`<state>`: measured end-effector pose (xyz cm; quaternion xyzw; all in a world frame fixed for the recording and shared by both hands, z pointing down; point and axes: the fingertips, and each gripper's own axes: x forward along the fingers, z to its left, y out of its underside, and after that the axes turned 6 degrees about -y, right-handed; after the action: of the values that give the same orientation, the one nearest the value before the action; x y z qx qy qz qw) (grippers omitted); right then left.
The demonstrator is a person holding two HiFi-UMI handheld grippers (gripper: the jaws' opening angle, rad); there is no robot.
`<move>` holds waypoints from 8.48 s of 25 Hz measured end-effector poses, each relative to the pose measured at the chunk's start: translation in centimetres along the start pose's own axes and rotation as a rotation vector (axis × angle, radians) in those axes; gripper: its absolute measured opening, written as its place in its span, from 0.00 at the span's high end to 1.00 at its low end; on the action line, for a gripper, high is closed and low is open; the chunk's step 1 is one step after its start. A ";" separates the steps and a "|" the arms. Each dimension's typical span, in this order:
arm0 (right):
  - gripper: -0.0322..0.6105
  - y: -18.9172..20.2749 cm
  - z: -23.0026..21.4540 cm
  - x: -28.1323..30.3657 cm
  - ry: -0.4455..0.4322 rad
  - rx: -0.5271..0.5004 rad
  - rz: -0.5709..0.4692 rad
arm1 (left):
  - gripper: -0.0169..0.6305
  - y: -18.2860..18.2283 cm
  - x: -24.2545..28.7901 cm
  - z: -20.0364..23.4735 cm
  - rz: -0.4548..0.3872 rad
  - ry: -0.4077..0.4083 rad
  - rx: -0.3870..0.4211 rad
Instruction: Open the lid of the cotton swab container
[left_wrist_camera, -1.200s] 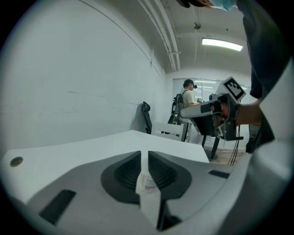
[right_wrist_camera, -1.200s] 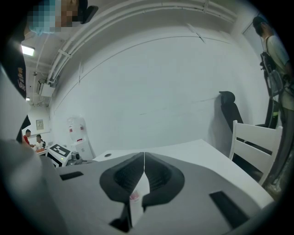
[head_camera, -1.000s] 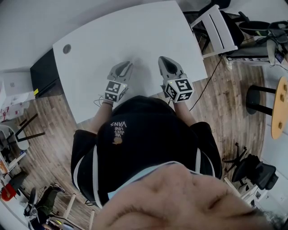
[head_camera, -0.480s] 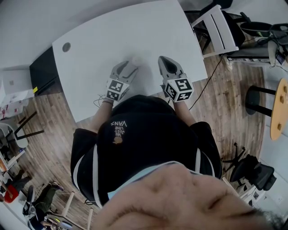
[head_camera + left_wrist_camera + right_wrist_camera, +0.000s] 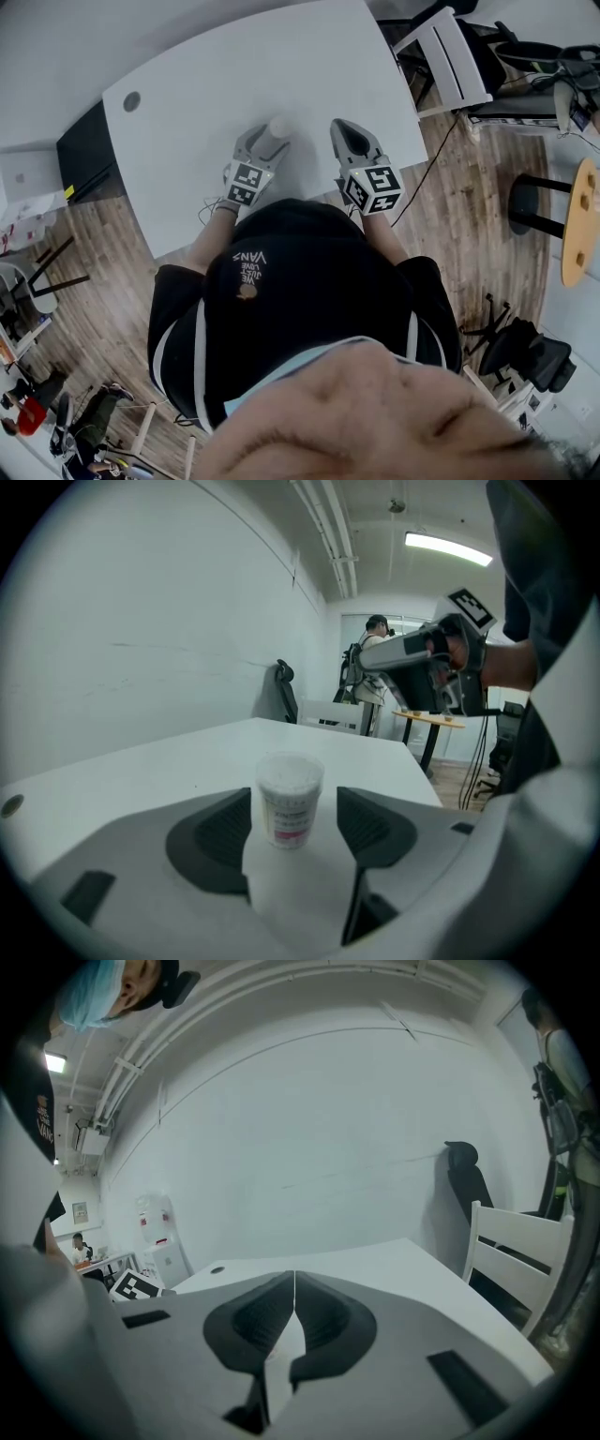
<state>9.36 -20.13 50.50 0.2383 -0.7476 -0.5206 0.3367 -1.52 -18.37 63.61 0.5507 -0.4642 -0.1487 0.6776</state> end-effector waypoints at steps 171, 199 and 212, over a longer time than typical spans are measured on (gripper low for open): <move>0.55 -5.4 7.9 2.3 -0.463 -0.052 -0.097 | 0.59 -12.0 -5.0 -1.6 -0.066 0.122 0.237; 0.55 -6.4 0.0 1.6 -0.154 0.009 -0.175 | 0.59 -12.3 -5.5 -1.9 -0.091 0.138 0.215; 0.55 -7.2 0.7 1.4 -0.169 -0.010 -0.207 | 0.59 -13.1 -5.5 -0.7 -0.116 0.112 0.147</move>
<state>7.98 -23.19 43.92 0.2677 -0.7420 -0.5745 0.2184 0.19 -18.56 49.46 0.6322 -0.4025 -0.1225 0.6506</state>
